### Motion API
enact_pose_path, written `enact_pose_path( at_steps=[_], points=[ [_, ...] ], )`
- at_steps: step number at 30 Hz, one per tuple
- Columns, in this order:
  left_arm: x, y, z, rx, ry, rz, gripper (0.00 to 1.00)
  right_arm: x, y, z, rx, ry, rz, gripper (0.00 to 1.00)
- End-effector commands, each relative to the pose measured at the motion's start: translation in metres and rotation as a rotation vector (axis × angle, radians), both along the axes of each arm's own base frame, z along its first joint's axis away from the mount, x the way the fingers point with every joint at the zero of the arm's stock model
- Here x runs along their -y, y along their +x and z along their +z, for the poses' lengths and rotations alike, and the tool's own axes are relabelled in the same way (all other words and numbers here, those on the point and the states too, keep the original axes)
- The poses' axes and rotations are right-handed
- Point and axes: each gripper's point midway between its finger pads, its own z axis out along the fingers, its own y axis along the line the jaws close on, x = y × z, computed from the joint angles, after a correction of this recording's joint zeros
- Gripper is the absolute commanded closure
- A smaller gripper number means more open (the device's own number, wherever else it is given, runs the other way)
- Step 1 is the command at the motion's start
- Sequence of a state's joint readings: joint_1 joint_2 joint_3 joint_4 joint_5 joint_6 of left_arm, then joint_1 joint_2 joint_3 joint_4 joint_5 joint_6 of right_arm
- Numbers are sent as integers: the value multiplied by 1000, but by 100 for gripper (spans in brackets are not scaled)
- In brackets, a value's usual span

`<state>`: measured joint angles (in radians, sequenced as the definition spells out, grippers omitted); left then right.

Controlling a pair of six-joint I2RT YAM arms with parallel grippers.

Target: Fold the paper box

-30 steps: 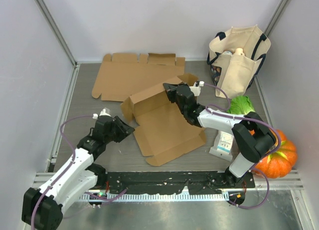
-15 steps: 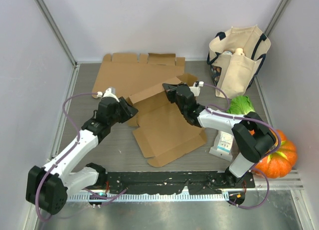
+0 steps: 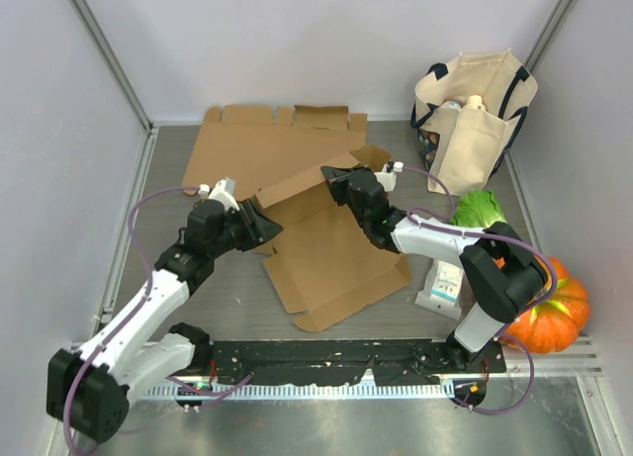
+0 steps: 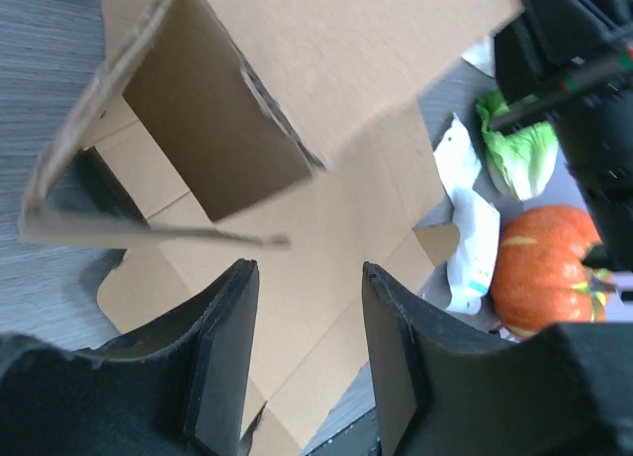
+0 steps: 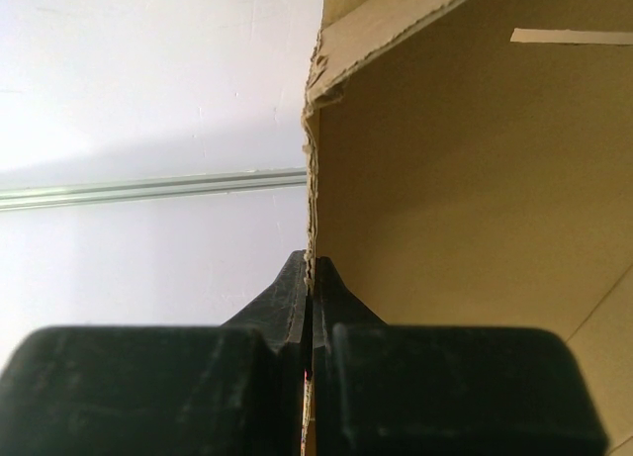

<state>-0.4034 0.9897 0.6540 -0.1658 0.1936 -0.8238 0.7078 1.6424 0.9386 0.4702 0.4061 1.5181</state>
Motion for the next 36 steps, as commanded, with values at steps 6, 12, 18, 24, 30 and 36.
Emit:
enact_pose_path(
  at_steps=[6,12,18,24,30,36],
  points=[
    [-38,-33,38,165,44,72,41,-1,-1,11,20,2,-7,99],
    [-117,-24,7,-7,217,555,49,0,0,11,20,4,-7,99],
    [-125,11,10,-21,233,654,66,-2,0,9,11,8,-1,99],
    [-127,47,-12,-96,202,664,71,-5,0,9,2,22,9,99],
    [-55,62,-16,-71,48,304,80,-7,-2,8,-5,49,16,99],
    [-20,41,-3,6,-12,170,79,-7,-5,12,-2,71,10,99]
  ],
)
